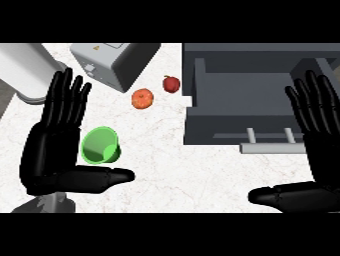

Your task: Pick up the cup, place it into the drawer and close the drawer

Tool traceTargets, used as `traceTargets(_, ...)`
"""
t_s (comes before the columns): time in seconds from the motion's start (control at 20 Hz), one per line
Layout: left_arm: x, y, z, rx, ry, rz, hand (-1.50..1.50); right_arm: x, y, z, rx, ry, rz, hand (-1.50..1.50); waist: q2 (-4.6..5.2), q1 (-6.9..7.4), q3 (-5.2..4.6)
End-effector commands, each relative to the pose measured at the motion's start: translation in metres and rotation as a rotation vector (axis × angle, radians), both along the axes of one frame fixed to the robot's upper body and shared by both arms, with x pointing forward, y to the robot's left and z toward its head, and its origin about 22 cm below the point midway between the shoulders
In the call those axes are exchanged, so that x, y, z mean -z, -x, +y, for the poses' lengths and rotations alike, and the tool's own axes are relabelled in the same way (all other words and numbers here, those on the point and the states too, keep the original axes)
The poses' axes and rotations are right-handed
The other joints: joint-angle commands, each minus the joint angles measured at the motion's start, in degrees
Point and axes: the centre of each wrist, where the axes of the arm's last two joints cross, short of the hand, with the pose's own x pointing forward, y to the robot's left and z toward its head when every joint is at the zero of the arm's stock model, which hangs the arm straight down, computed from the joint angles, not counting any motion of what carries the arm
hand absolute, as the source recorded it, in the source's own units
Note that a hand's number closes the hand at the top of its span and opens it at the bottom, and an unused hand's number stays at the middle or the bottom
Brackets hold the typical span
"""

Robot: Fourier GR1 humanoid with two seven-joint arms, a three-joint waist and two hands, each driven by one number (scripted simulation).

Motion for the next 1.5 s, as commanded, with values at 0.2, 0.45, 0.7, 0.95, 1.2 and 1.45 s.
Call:
traceTargets(0.2,0.022,0.001,0.009,-0.03,-0.01,0.033,-1.5,0.006,0.001,0.009,0.003,0.01,-0.016,-1.5,-0.01,0.04,0.0)
traceTargets(0.45,0.016,-0.006,0.029,-0.071,-0.018,0.063,-1.5,-0.001,0.013,-0.01,-0.001,0.009,-0.005,-1.5,-0.01,-0.06,0.0)
traceTargets(0.7,0.063,0.005,0.024,-0.072,-0.027,0.13,-1.5,0.004,0.003,-0.007,0.008,0.012,-0.011,-1.5,0.0,0.0,-0.01)
traceTargets(0.95,0.055,-0.004,0.042,-0.118,-0.042,0.162,-1.5,-0.015,-0.01,-0.016,0.015,0.018,-0.007,-1.5,0.02,0.08,-0.01)
traceTargets(1.2,0.087,0.003,0.057,-0.146,-0.048,0.197,-1.5,-0.023,0.007,-0.019,0.005,0.009,-0.017,-1.5,-0.01,-0.03,-0.01)
traceTargets(1.45,0.13,0.02,0.049,-0.154,-0.061,0.213,-1.5,0.003,-0.01,-0.009,0.003,0.014,-0.017,-1.5,0.02,0.11,-0.01)
